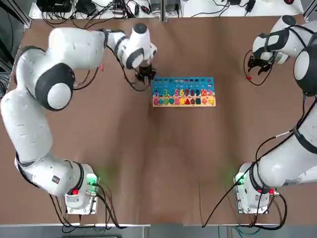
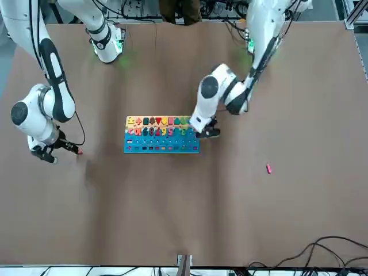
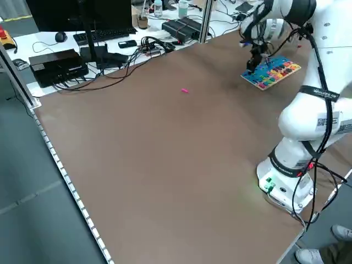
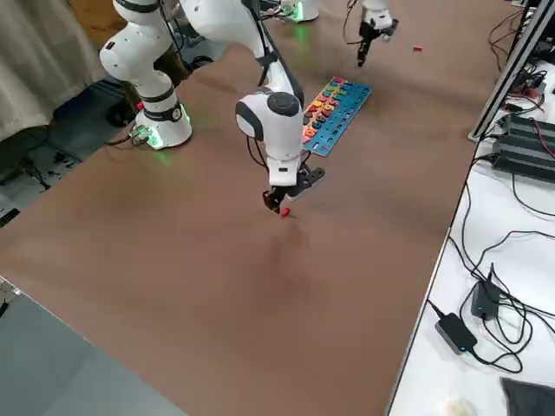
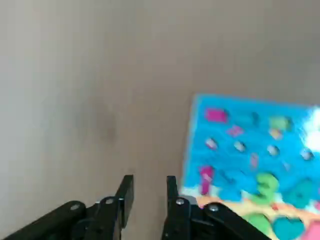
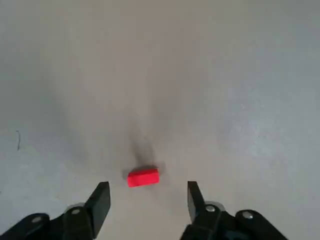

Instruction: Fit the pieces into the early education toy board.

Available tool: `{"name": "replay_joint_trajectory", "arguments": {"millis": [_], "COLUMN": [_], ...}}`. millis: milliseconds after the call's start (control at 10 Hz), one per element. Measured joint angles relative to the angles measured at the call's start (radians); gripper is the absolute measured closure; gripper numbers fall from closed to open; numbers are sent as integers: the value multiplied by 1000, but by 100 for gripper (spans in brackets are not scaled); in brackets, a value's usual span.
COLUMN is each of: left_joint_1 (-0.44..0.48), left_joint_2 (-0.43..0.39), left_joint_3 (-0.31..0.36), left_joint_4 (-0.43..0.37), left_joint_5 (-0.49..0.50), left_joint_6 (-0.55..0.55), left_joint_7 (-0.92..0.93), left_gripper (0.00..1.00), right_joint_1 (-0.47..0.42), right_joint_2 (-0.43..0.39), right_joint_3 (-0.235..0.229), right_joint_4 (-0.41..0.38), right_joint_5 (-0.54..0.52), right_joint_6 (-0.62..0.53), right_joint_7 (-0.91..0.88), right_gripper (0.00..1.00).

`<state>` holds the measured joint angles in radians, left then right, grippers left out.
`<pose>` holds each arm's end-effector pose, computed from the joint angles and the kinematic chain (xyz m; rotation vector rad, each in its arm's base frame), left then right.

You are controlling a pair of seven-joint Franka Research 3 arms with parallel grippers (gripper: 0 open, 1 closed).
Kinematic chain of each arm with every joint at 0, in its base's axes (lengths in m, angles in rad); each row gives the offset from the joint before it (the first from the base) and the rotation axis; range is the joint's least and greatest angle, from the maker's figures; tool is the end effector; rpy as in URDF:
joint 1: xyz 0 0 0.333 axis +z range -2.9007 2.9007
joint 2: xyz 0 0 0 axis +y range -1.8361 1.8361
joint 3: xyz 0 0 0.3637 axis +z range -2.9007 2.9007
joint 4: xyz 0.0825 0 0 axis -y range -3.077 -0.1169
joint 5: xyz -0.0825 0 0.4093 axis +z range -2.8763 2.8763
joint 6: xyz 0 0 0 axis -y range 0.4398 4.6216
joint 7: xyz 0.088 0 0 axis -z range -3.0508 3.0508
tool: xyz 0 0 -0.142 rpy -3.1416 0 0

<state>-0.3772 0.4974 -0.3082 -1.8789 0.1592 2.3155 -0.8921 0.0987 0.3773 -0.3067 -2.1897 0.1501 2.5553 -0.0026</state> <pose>0.5302 -0.4108 0.2419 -3.1332 -0.2027 0.0698 0.5780 -0.1230 0.2092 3.0755 -0.4796 0.0134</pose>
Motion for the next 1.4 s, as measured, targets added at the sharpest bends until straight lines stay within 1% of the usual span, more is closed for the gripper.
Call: {"name": "replay_joint_trajectory", "arguments": {"millis": [200, 300, 400, 600, 800, 900, 1100, 1400], "left_joint_1": [169, 252, 321, 417, 486, 511, 526, 526], "left_joint_2": [0, 9, 24, 59, 89, 97, 109, 128], "left_joint_3": [2, 2, 2, 1, 1, 1, 1, 2], "left_joint_4": [-10, -21, -29, -26, 9, 21, 24, 19], "left_joint_5": [69, 100, 130, 168, 170, 171, 171, 171], "left_joint_6": [-3, -2, 7, 48, 63, 64, 82, 107], "left_joint_7": [88, 133, 172, 234, 293, 319, 327, 327], "left_gripper": [62, 62, 62, 62, 62, 62, 62, 62], "right_joint_1": [-1, 1, 3, 5, 5, 5, 5, 6], "right_joint_2": [11, 19, 31, 47, 52, 55, 67, 74], "right_joint_3": [5, 12, 17, 21, 21, 21, 21, 22], "right_joint_4": [1, 2, 4, 7, 8, 7, 8, 8], "right_joint_5": [0, 0, 0, -1, -1, -1, -1, -1], "right_joint_6": [0, 2, 7, 15, 23, 23, 23, 23], "right_joint_7": [-11, -14, -25, -68, -106, -110, -112, -113], "right_gripper": [32, 32, 32, 34, 38, 39, 41, 42]}}
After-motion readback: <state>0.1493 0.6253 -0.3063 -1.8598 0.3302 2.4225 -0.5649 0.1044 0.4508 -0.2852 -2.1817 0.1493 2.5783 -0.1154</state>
